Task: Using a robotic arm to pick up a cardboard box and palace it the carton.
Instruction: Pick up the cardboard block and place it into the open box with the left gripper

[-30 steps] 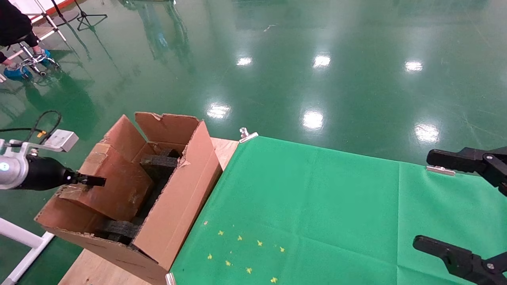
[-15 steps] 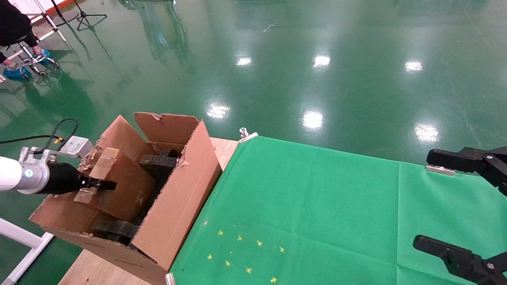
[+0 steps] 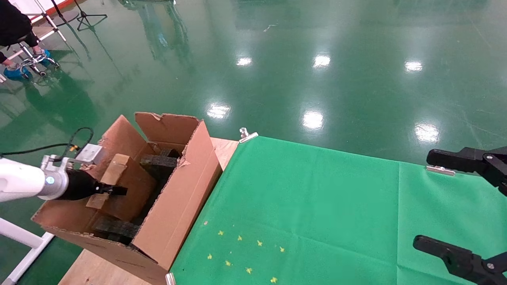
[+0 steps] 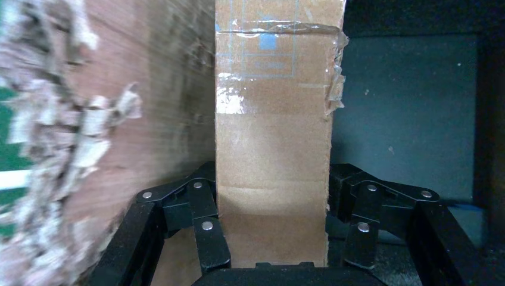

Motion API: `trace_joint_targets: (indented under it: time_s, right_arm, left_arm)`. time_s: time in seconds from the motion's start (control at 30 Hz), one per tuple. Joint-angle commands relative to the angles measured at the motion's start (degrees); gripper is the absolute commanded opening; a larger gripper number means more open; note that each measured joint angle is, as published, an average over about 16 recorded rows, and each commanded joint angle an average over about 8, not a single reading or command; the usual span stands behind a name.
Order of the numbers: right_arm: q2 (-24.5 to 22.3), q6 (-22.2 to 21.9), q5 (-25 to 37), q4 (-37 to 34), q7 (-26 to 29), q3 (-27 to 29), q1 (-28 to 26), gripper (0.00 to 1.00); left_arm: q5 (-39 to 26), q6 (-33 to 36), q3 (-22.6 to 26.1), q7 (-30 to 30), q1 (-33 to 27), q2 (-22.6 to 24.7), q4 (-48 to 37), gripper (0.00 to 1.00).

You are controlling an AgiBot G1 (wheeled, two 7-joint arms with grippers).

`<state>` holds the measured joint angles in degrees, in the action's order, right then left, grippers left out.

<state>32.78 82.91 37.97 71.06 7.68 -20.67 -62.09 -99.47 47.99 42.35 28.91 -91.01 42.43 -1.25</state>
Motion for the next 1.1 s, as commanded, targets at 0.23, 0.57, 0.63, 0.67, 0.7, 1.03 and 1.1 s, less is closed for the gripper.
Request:
trace_joint_targets:
  time_s: [0.23, 0.57, 0.63, 0.67, 0.7, 1.03, 1.1]
  right_arm:
    - [0.00, 0.00, 0.00, 0.00, 0.00, 0.00, 0.00, 1.00]
    - [0.00, -0.01, 0.00, -0.01, 0.00, 0.00, 0.00, 1.00]
    - [-0.01, -0.01, -0.01, -0.01, 0.00, 0.00, 0.01, 1.00]
    - [-0.01, -0.01, -0.01, -0.01, 0.00, 0.00, 0.01, 1.00]
    - [-0.01, -0.01, -0.01, -0.01, 0.00, 0.00, 0.01, 1.00]
    - [-0.01, -0.01, -0.01, -0.02, 0.00, 0.00, 0.01, 1.00]
    - [-0.01, -0.01, -0.01, -0.02, 0.00, 0.00, 0.01, 1.00]
  left_arm:
    - [-0.03, -2.68, 0.02, 1.40, 2.41, 1.81, -0.11, 0.00]
    - [-0.21, -4.95, 0.13, 3.42, 3.88, 3.23, -0.06, 0.68]
    - [-0.09, -5.14, 0.03, 3.74, 3.96, 3.36, -0.10, 0.93]
    - [-0.05, -5.21, -0.01, 3.84, 4.00, 3.40, -0.13, 1.00]
    - [-0.02, -5.27, -0.04, 3.91, 4.04, 3.43, -0.15, 1.00]
    - [-0.12, -5.30, 0.07, 4.05, 3.81, 3.40, -0.38, 1.00]
    - [-0.30, -5.27, 0.20, 4.19, 3.65, 3.39, -0.49, 1.00]
